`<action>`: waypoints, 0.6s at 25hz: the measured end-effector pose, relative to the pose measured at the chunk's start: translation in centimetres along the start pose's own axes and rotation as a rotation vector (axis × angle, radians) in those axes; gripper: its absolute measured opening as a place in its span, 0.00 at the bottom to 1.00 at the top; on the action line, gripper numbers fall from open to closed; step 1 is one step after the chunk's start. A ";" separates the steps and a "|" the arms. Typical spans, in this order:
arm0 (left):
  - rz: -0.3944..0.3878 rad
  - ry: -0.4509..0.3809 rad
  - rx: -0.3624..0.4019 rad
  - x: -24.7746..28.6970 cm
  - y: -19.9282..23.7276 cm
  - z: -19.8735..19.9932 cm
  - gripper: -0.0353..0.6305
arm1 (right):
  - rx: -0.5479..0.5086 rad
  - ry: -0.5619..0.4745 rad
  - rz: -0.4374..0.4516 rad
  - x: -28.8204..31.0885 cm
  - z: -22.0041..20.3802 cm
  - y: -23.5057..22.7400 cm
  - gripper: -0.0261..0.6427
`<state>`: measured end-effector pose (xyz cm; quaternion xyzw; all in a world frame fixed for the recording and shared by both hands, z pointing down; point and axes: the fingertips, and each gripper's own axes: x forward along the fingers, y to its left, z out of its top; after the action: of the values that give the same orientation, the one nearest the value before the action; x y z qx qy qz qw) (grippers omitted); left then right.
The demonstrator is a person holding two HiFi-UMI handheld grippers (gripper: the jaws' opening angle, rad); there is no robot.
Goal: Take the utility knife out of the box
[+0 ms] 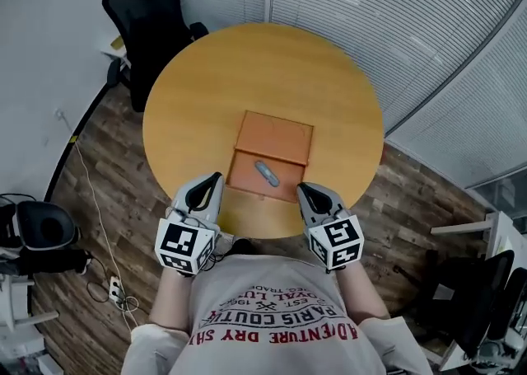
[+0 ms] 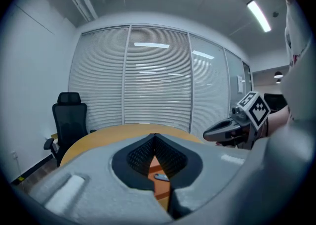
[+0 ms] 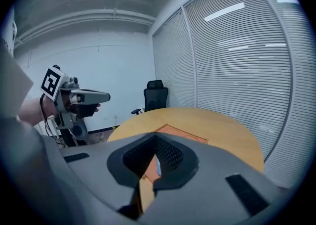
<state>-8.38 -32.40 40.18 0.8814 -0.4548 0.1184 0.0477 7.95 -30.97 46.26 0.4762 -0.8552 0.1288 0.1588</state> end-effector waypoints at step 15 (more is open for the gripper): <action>-0.224 0.101 -0.014 6.8 8.3 -4.6 0.05 | -0.034 0.379 -0.065 12.8 -7.9 0.8 0.10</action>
<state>-12.10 -41.78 46.11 0.9192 -0.3513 0.1536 0.0899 2.13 -37.52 58.52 0.4681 -0.7962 0.1965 0.3290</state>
